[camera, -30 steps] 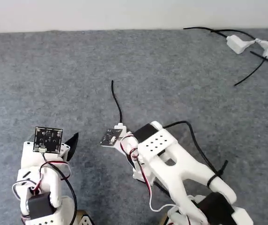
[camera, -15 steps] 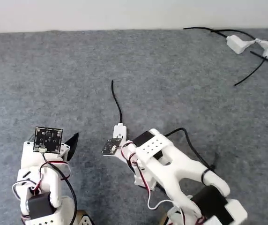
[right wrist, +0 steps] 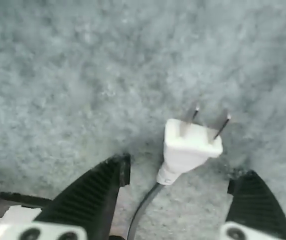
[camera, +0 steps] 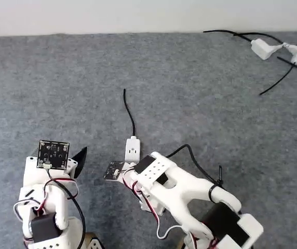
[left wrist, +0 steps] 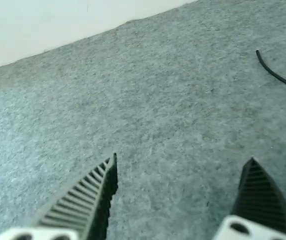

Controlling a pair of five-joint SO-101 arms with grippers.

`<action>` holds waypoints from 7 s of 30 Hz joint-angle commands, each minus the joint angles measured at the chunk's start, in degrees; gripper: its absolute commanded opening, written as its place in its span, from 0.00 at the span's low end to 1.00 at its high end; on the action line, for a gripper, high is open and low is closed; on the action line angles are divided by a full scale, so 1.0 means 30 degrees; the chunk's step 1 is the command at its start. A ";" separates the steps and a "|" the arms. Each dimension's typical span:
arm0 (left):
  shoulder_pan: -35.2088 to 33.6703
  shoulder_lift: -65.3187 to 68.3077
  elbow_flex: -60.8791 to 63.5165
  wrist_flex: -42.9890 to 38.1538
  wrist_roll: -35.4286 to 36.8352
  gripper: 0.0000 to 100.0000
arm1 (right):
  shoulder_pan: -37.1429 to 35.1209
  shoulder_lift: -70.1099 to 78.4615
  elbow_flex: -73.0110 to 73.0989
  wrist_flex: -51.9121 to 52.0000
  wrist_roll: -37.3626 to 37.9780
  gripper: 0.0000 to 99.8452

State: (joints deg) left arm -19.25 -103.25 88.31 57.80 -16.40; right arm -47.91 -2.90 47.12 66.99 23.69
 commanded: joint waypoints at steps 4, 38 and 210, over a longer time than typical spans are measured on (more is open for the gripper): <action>0.0147 -0.0352 -0.0132 -0.0557 -0.0117 0.37 | -0.0806 0.0220 -0.0117 -0.1568 -0.0879 0.29; 0.0147 -0.0352 0.0073 -0.0791 -0.0176 0.37 | 0.3678 -0.3062 -0.2637 0.4440 0.4190 0.01; -0.4864 -0.0381 -0.0864 0.2022 -0.1641 0.37 | 0.3238 1.0857 -2.7634 1.2117 1.2542 0.01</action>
State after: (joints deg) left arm -33.85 -103.25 86.20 65.54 -20.88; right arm -40.35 30.68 -32.44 100.66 60.79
